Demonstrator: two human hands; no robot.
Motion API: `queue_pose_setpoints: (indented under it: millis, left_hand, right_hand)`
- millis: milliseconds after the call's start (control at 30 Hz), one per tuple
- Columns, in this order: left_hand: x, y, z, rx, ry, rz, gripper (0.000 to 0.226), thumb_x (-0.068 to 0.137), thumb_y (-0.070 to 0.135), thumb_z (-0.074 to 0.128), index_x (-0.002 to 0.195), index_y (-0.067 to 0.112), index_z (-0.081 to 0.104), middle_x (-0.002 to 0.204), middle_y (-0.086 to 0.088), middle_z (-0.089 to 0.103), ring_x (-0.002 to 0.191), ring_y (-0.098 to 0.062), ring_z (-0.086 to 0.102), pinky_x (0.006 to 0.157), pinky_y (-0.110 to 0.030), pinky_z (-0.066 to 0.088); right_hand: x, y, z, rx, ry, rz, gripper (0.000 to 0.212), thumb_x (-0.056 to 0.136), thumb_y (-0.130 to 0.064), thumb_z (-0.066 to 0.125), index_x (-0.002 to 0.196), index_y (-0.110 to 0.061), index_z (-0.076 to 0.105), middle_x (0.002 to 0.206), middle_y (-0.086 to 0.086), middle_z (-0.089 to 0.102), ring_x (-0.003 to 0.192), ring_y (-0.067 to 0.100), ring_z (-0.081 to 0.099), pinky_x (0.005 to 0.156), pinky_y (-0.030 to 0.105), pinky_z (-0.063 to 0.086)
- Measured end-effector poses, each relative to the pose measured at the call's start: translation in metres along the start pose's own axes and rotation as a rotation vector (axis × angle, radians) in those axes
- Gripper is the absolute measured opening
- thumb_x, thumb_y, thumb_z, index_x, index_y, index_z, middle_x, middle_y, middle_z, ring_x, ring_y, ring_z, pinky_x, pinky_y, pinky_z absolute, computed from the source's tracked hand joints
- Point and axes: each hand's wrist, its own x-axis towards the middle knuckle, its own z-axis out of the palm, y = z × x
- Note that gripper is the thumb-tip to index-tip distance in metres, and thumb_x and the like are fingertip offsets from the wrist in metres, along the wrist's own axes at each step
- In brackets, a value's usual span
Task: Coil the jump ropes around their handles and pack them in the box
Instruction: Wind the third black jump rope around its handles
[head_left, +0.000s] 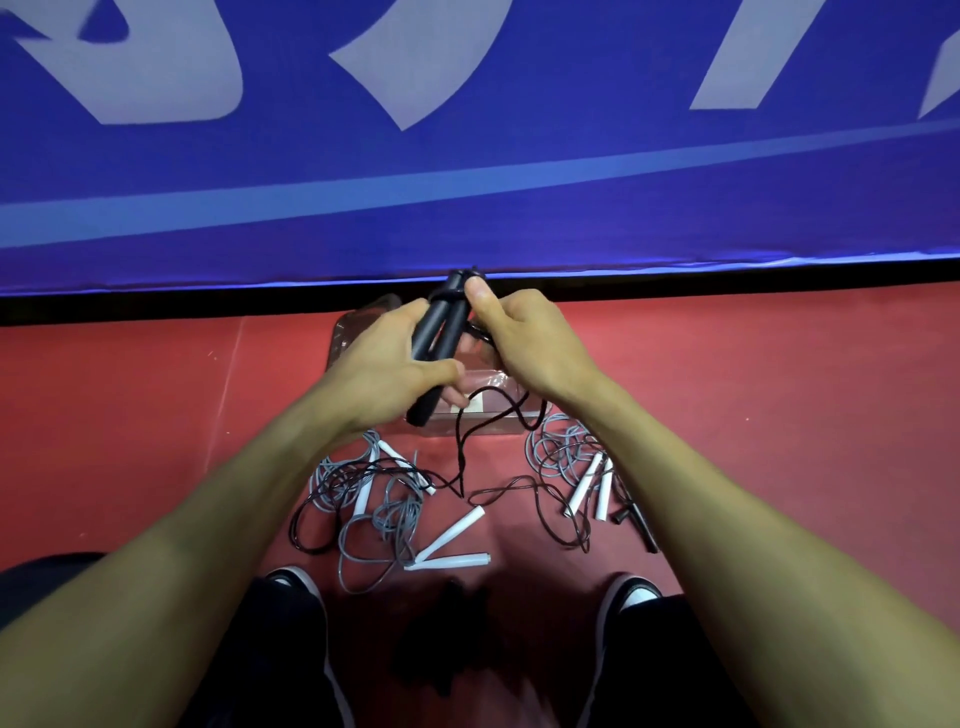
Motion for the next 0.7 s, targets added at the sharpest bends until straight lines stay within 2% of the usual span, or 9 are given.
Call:
queue_pose_setpoints:
  millis: [67,167,333,433,500,533,600,633,700]
  left_hand:
    - [-0.001,0.0,0.005,-0.036,-0.004,0.003,0.03,0.09,0.004,0.068,0.112,0.01,0.049,0.092,-0.017,0.07,0.067,-0.03,0.07,0.069,-0.052,0.061]
    - [0.0,0.001,0.012,0.145,0.102,-0.005,0.025,0.097,0.019,0.065,0.106,0.013,0.042,0.084,-0.013,0.065,0.06,-0.021,0.06,0.058,-0.04,0.056]
    - [-0.002,0.004,0.018,0.479,0.149,0.05,0.026,0.102,0.04,0.05,0.111,0.018,0.041,0.089,-0.003,0.059,0.076,-0.021,0.061,0.069,-0.041,0.05]
    - [0.002,0.003,0.013,0.41,0.061,-0.025,0.045,0.098,0.056,0.041,0.128,0.023,0.049,0.114,-0.001,0.066,0.102,-0.021,0.063,0.093,-0.045,0.05]
    - [0.001,0.006,0.011,0.194,0.014,-0.038,0.06,0.086,0.065,0.042,0.13,0.027,0.058,0.124,0.002,0.067,0.115,-0.019,0.062,0.106,-0.047,0.044]
    - [0.002,0.004,0.011,0.042,0.017,-0.031,0.056,0.085,0.062,0.046,0.121,0.024,0.066,0.119,-0.002,0.07,0.113,-0.021,0.063,0.104,-0.047,0.045]
    - [0.002,0.004,0.011,-0.109,0.048,-0.003,0.04,0.088,0.047,0.048,0.094,0.014,0.07,0.09,-0.008,0.069,0.084,-0.026,0.058,0.08,-0.039,0.046]
    - [0.002,0.005,0.011,-0.099,0.061,0.027,0.036,0.089,0.042,0.046,0.087,0.013,0.067,0.08,-0.006,0.063,0.074,-0.021,0.053,0.069,-0.035,0.042]
    - [0.002,0.005,0.01,0.002,0.045,0.097,0.027,0.092,0.039,0.047,0.086,0.019,0.064,0.071,0.01,0.06,0.064,-0.007,0.051,0.063,-0.03,0.04]
  right_hand:
    - [0.0,0.002,0.001,-0.024,0.018,0.014,0.061,0.106,-0.048,0.035,0.053,-0.019,0.032,0.048,-0.002,0.037,0.042,0.011,0.028,0.044,0.025,0.023]
    - [-0.001,0.002,0.004,-0.018,0.034,0.032,0.062,0.106,-0.05,0.034,0.052,-0.018,0.033,0.047,-0.006,0.039,0.041,0.009,0.033,0.042,0.021,0.024]
    - [-0.006,0.003,0.012,0.001,-0.051,0.05,0.062,0.096,-0.064,0.045,0.063,-0.013,0.048,0.058,-0.001,0.046,0.054,0.015,0.041,0.056,0.032,0.035]
    - [-0.006,0.002,0.01,0.028,-0.037,0.029,0.058,0.098,-0.059,0.048,0.062,-0.014,0.044,0.053,-0.005,0.038,0.048,0.01,0.034,0.053,0.029,0.03]
    - [-0.004,0.0,0.007,0.04,-0.023,0.029,0.061,0.1,-0.058,0.045,0.063,-0.01,0.05,0.051,-0.007,0.041,0.045,0.008,0.036,0.053,0.028,0.032]
    - [-0.003,0.0,0.005,0.054,-0.019,0.034,0.064,0.1,-0.058,0.044,0.068,-0.004,0.056,0.05,-0.007,0.045,0.045,0.006,0.039,0.054,0.027,0.034]
    - [-0.001,0.0,0.001,0.084,-0.003,0.048,0.068,0.1,-0.059,0.042,0.077,0.002,0.063,0.051,-0.008,0.05,0.043,0.005,0.04,0.054,0.026,0.035]
    - [0.0,0.0,0.0,0.093,0.013,0.051,0.07,0.099,-0.06,0.043,0.08,0.004,0.062,0.054,-0.006,0.05,0.045,0.007,0.04,0.055,0.027,0.035]
    - [0.001,0.001,-0.001,0.102,0.027,0.053,0.074,0.098,-0.062,0.042,0.085,0.008,0.06,0.06,0.0,0.047,0.046,0.009,0.037,0.055,0.028,0.032]
